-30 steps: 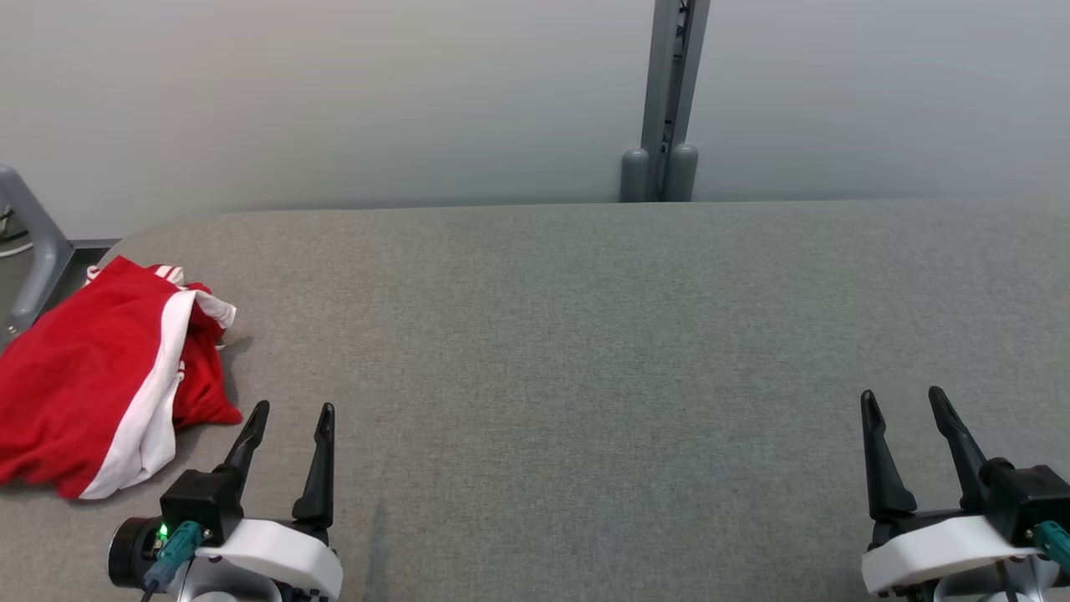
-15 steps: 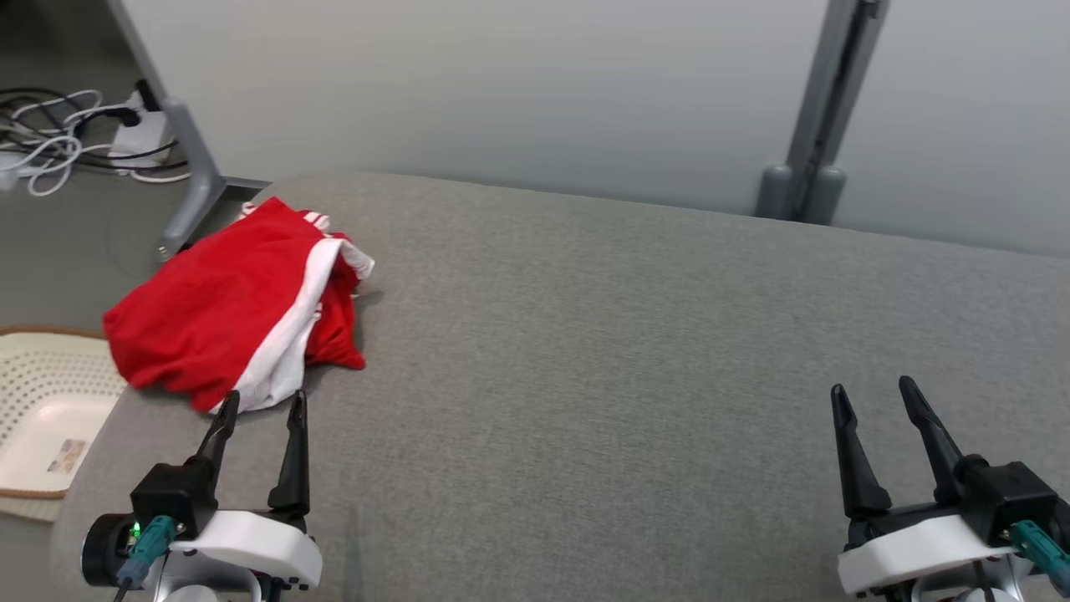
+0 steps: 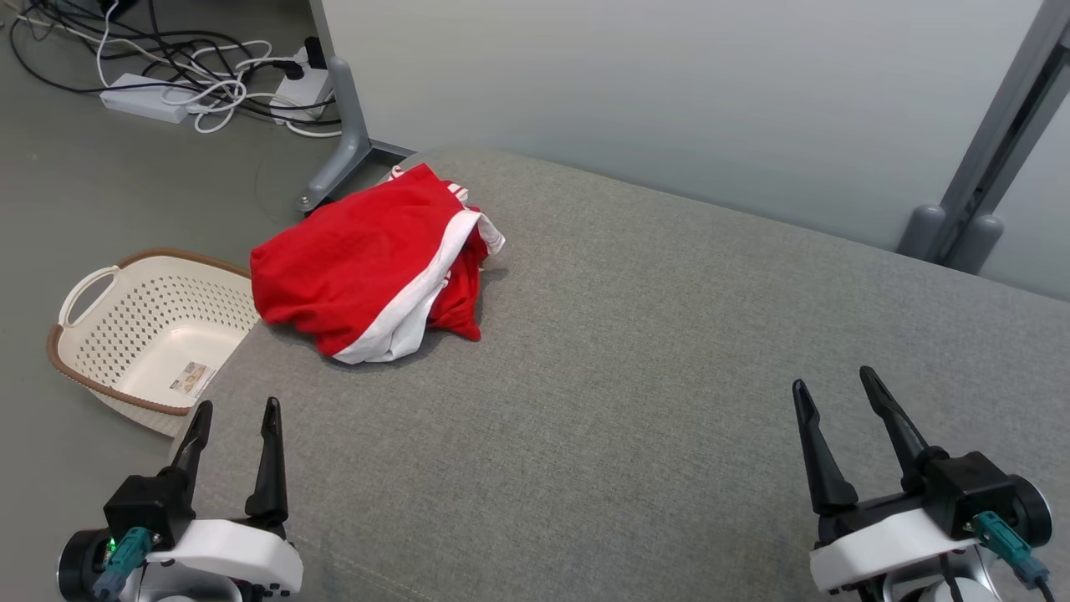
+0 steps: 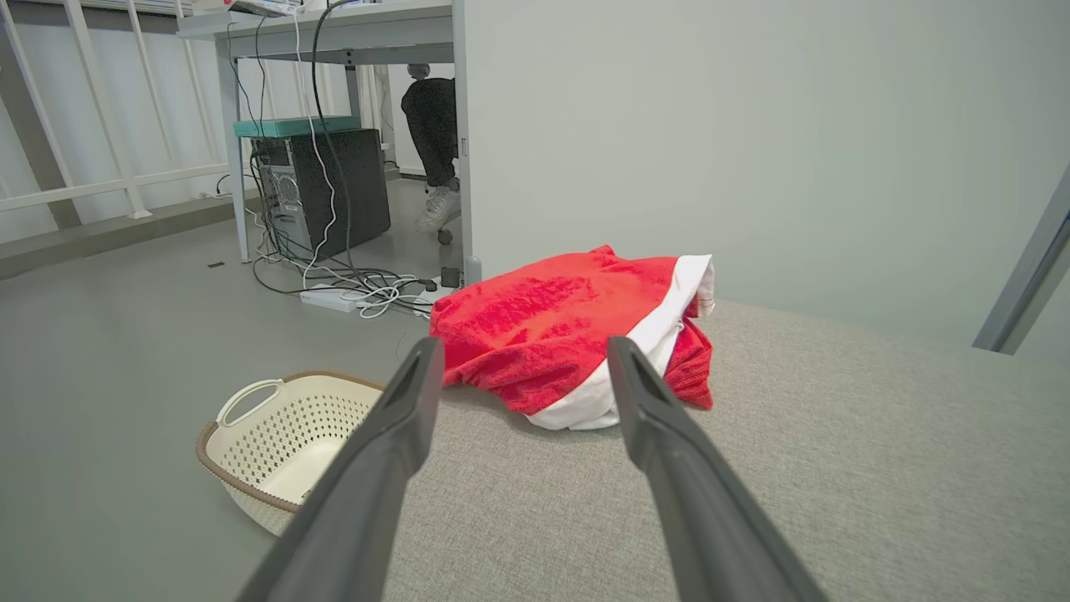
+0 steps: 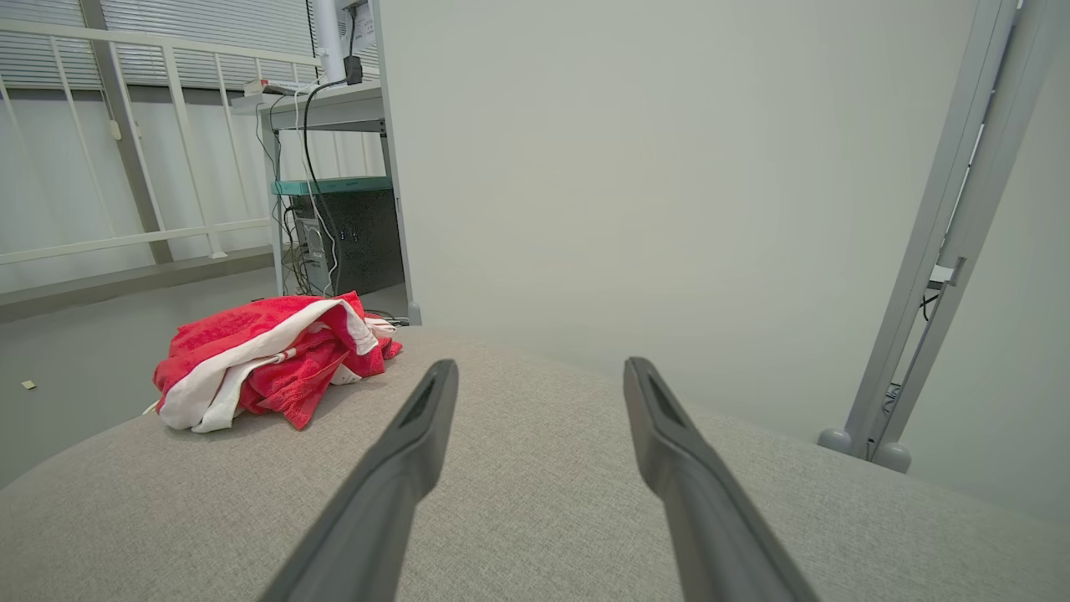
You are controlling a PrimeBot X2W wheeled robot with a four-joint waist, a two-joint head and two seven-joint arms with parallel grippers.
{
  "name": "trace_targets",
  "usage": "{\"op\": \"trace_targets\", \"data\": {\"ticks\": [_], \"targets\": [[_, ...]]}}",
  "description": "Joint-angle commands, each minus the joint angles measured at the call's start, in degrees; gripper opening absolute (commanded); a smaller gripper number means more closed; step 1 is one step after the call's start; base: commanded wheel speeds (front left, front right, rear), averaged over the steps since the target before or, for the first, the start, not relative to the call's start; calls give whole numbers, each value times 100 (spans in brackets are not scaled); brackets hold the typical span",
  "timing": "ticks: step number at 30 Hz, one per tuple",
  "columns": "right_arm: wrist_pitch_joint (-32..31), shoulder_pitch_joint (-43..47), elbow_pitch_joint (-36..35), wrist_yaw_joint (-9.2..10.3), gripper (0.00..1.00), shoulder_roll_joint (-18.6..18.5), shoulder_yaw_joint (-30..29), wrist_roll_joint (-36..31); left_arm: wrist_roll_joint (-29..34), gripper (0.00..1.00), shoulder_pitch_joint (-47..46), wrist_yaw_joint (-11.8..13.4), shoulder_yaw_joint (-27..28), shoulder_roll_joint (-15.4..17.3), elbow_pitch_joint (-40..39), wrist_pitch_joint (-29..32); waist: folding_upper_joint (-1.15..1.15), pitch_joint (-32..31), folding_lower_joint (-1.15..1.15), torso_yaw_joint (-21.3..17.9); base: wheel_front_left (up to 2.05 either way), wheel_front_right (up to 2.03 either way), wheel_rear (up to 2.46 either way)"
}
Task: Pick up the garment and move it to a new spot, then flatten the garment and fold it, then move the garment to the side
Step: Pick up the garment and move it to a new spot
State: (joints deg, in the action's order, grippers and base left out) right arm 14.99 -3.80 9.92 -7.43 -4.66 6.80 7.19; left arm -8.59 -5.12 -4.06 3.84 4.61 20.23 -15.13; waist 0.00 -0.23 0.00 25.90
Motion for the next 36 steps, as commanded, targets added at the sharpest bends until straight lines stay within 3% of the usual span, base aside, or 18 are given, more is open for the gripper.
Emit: {"op": "trace_targets", "data": {"ticks": [1, 23, 30, 36], "targets": [[31, -27, 24, -11, 100, -37, 22, -4, 34, 100, -9, -23, 26, 19, -11, -2, 0, 1, 0, 58, 0, 0, 0], [30, -82, 21, -11, 100, -80, -4, 7, 57, 100, -210, -39, 77, -72, -10, -3, 0, 177, 0, -13, 0, 0, 0], [30, -465, -96, -11, 100, -274, 100, -96, -124, 100, -889, -122, 110, -90, 197, -3, 0, 924, 0, -399, 0, 0, 0], [31, -797, -112, -8, 100, -443, 173, -151, -337, 100, -1807, -228, 136, 10, 1082, -2, 0, 1626, 0, -834, 0, 0, 0]]}}
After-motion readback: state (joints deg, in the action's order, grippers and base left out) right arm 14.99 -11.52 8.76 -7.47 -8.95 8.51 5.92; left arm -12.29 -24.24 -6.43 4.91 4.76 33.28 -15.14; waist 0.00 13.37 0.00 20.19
